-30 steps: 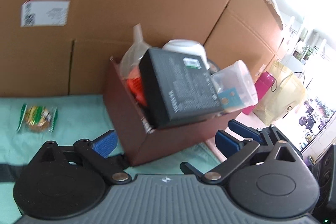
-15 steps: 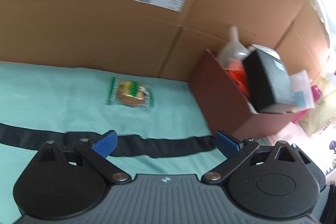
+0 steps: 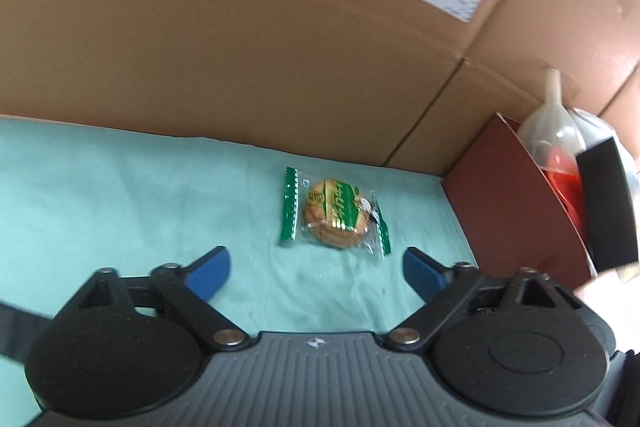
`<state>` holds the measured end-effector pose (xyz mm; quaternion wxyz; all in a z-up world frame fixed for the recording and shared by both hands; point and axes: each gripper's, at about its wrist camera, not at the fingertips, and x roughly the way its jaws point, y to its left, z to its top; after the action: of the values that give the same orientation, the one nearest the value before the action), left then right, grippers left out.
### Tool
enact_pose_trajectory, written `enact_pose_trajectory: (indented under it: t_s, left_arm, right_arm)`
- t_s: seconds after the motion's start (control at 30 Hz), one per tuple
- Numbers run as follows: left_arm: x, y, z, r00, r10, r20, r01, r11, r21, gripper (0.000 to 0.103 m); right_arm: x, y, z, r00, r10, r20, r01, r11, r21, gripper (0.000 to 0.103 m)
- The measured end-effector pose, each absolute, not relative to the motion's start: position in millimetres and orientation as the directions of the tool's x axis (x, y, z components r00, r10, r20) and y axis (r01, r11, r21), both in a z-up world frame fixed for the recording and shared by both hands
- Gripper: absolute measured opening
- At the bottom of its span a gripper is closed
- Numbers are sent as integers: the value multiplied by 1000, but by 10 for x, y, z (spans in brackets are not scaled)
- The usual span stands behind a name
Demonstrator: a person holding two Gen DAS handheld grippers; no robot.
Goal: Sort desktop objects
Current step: 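Move the left tool toward the green snack packet on the cloth, then close the left gripper on the snack packet and lift it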
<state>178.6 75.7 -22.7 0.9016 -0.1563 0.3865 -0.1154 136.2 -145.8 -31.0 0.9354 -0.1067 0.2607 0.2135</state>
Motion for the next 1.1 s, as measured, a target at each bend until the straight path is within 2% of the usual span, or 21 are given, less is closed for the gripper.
enact_pose_trajectory:
  t_s: [0.13,0.33,0.47,0.83,1.1]
  left_arm:
    - [1944,764,-288,674,-340,-656,92,919,-382,87]
    - [2098,759,-325,651,-399,-646,123,895,-429,72]
    - [2108,726,-337,649,-415,-638,150,892,-427,67]
    - [1974,708,-346,664,-384,-641,149,908,-391,46]
    - [1601,716,-163,677,-362,-641,157,922,-355,41]
  right_arm:
    - [1626,-1447,-359,764,341,-548,-436,899,-48,75]
    - [1880,-1383,-409,750,352,-560,-435,900,-16,68]
    - [1969,-1307,-447,741,364,-564,-455,890,-22,65]
    - [1963,-1272,-506,730,360,-581,-451,892,-14,37]
    - [1665,-1299,-414,737,377,-561,-475,880,-32,35]
